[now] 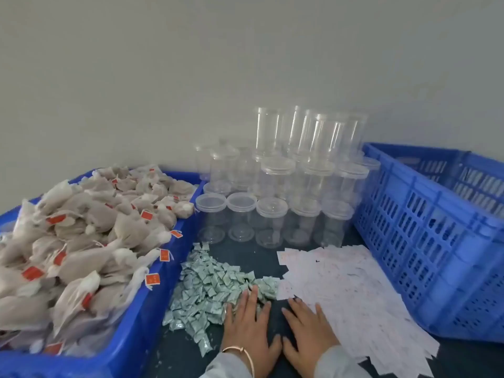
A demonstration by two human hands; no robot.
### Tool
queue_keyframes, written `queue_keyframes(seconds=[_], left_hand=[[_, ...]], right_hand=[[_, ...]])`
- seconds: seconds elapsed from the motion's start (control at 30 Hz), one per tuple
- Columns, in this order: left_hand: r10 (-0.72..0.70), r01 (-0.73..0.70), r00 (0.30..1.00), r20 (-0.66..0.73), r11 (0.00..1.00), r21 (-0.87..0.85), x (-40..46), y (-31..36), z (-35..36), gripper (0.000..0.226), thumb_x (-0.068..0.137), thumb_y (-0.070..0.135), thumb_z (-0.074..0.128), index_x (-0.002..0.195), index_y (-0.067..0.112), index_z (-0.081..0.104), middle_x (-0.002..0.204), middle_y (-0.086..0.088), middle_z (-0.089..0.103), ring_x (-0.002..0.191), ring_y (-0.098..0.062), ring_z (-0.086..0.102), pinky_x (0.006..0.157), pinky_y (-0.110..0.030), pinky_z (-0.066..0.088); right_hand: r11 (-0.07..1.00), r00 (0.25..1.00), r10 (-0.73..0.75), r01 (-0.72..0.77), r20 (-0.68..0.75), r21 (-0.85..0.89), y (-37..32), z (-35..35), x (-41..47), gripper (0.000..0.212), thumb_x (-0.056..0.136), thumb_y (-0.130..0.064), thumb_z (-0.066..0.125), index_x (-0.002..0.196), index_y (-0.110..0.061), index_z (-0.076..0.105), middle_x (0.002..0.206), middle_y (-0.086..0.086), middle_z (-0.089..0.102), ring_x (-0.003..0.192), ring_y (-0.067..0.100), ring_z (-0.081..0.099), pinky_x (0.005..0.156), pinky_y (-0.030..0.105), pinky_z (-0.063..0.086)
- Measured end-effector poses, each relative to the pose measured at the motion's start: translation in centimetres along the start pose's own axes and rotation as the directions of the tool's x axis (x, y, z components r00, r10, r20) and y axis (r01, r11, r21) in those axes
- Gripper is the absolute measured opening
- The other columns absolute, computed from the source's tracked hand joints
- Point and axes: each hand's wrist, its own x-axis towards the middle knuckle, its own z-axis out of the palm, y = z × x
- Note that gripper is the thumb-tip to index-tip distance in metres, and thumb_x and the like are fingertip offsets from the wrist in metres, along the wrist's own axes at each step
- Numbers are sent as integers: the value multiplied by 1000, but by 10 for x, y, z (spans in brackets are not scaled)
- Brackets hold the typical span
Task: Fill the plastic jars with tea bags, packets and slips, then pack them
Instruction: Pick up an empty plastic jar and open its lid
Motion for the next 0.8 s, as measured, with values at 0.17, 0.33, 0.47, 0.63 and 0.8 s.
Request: queue_keyframes(seconds=[0.17,0.33,0.47,0.63,0.8], left_hand=[[6,-6,1000,-29,1000,-22,2,-5,11,70,88,53,33,150,28,10,155,3,-25,143,-16,-21,113,-46,-12],[19,-20,999,-51,1000,-21,2,-7,18,71,86,53,31,150,29,11,154,4,-28,142,-15,-23,113,-45,-14],[46,-48,998,-44,998,-51,1,-6,16,73,85,53,32,150,29,10,146,5,-38,141,-16,-25,109,-43,-19],[88,-85,990,-107,996,38,3,-2,-1,73,68,64,56,135,35,48,156,-8,-1,144,-22,16,113,-47,21],[156,-113,960,-233,976,186,4,-3,23,36,80,62,48,74,37,73,97,6,73,88,-10,70,103,-35,36]], right_hand=[[1000,971,-4,1,-237,-12,-6,-42,19,66,88,-41,53,147,-18,33,158,2,20,146,14,15,116,35,-10],[879,796,270,26,-542,476,-2,-116,87,60,87,-18,63,141,-6,39,142,12,41,133,25,36,107,24,20],[741,668,530,-65,-523,669,-13,-158,144,79,83,-31,70,146,-5,29,145,16,35,135,29,31,110,31,20],[576,570,717,-161,-401,801,-22,-171,194,102,74,-48,75,149,-10,18,151,13,26,140,30,22,112,39,21],[504,528,784,-234,-327,831,-28,-167,223,113,68,-52,79,150,-11,14,153,13,23,141,31,22,112,42,23]])
